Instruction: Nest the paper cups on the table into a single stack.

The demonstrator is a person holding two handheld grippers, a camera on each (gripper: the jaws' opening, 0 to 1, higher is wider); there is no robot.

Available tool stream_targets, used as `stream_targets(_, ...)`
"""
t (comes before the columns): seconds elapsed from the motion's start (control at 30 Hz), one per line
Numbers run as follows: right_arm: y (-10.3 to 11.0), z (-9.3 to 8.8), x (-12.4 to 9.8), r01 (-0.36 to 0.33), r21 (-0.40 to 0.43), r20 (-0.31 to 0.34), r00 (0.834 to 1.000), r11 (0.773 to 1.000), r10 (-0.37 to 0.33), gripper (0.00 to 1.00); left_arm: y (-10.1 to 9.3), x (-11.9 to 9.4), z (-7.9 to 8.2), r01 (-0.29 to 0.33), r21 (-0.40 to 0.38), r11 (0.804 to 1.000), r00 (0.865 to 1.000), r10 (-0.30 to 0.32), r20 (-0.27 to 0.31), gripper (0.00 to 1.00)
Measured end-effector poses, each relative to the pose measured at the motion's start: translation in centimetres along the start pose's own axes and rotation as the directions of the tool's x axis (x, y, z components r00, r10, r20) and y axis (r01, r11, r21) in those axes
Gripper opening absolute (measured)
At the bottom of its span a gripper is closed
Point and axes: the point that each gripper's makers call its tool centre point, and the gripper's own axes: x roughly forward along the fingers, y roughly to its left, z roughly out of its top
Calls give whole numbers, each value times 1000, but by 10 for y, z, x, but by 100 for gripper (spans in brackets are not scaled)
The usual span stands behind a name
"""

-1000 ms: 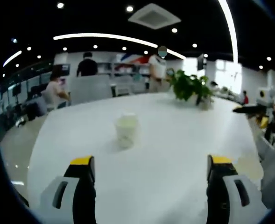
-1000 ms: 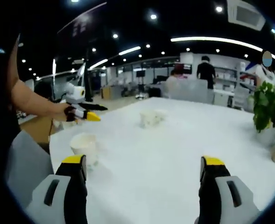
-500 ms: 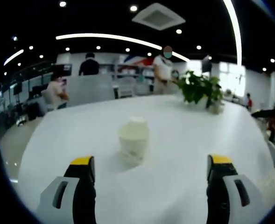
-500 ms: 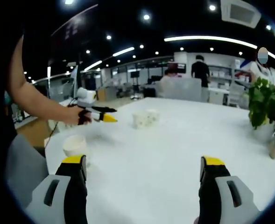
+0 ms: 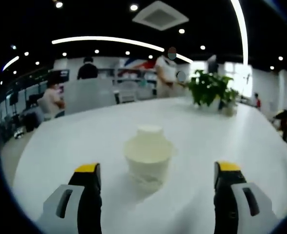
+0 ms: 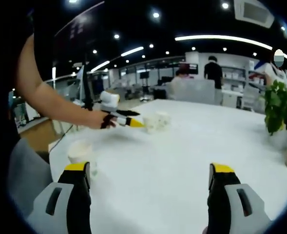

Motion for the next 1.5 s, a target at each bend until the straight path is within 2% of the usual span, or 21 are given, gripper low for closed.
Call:
stream_targets(0.07, 1, 1, 1, 0, 3, 4, 1000, 1000, 0, 100, 3, 6, 0, -11, 1, 1000, 1000, 11, -7, 98)
stream_targets(0.1, 2, 2, 2, -1, 5, 5, 1000, 1000, 1, 100, 7, 9, 2, -34, 11, 999, 999, 33, 9, 99)
stream_targets(0.17, 4, 0, 2, -6, 8, 4, 1000, 1000, 5, 100, 9, 13, 7, -36, 6, 999, 998, 36, 49, 99)
stream_targets(0.23, 5, -4, 3, -8, 10, -4, 1000, 1000, 8, 100, 8, 17, 6, -24, -27, 999, 999, 25, 44, 96)
stream_targets(0.5, 10, -10, 3, -11, 22, -13, 1000, 1000, 12, 100, 5, 26, 4, -18, 15, 1000, 998, 17, 59, 86)
stream_targets(0.57, 11, -12, 2, -12, 31, -15, 1000, 999, 13, 100, 4, 28, 2, -12, 17, 1000, 998, 11, 65, 78)
stream_targets(0.63, 12, -13, 1, -11, 31, -15, 1000, 999, 12, 100, 4, 30, 1, -19, 55, 998, 998, 15, 60, 73)
stream_targets(0.8, 11, -14, -3, -5, 41, -16, 1000, 999, 6, 100, 1, 31, 0, 9, 57, 998, 998, -12, 55, 53)
stream_targets(0.87, 10, -14, -4, -3, 43, -18, 1000, 999, 4, 100, 1, 30, -1, 8, 54, 999, 999, -11, 51, 48)
stream_targets(1.17, 9, -14, -4, 4, 46, -20, 1000, 999, -3, 100, -5, 30, 1, 29, 54, 998, 998, -32, 52, 46)
stream_targets(1.5, 9, -13, -5, 4, 44, -18, 1000, 999, -4, 100, -3, 19, 12, 37, 40, 999, 997, -39, 66, 44)
